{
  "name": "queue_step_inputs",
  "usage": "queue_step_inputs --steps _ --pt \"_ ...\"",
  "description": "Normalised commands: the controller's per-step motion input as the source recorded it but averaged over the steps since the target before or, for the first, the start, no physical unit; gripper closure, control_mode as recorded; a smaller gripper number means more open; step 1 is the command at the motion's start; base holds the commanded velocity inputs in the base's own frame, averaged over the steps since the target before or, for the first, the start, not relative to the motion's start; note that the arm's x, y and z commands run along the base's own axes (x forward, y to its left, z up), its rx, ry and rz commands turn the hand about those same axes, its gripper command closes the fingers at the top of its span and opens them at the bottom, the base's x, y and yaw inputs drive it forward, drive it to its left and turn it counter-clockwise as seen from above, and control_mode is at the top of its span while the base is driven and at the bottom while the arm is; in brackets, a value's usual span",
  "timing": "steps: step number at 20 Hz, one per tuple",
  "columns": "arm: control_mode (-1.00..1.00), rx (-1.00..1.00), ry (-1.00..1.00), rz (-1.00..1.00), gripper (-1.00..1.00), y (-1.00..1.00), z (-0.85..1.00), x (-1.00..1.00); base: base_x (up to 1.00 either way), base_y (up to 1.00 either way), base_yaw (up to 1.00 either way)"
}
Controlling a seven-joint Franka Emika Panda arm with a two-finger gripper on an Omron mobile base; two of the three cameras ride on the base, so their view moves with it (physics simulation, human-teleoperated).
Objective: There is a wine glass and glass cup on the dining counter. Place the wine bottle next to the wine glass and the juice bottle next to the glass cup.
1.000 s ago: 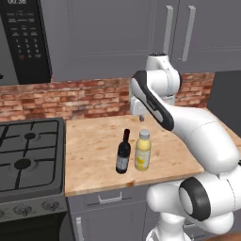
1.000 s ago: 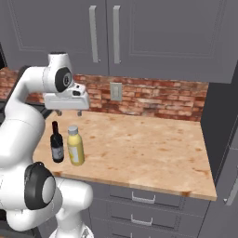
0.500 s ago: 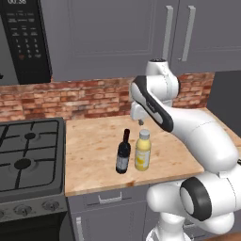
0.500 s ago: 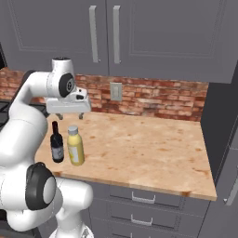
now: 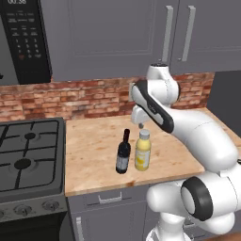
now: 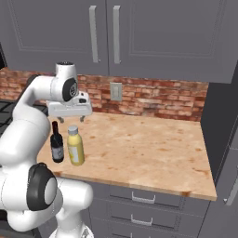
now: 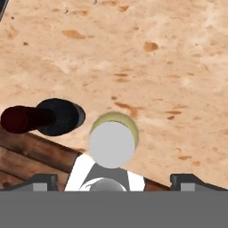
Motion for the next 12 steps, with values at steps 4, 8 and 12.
queue_step_inputs --steps 4,8,12 --pt "-1.00 0.00 0.00 0.06 -1.00 0.01 -0.17 0.13 0.00 0.00 0.00" --pt "-1.00 0.00 0.00 0.05 -1.00 0.01 -0.16 0.07 0.00 0.00 0.00" --pt "-1.00 0.00 0.00 0.05 -1.00 0.00 -0.12 0.04 0.00 0.00 0.00"
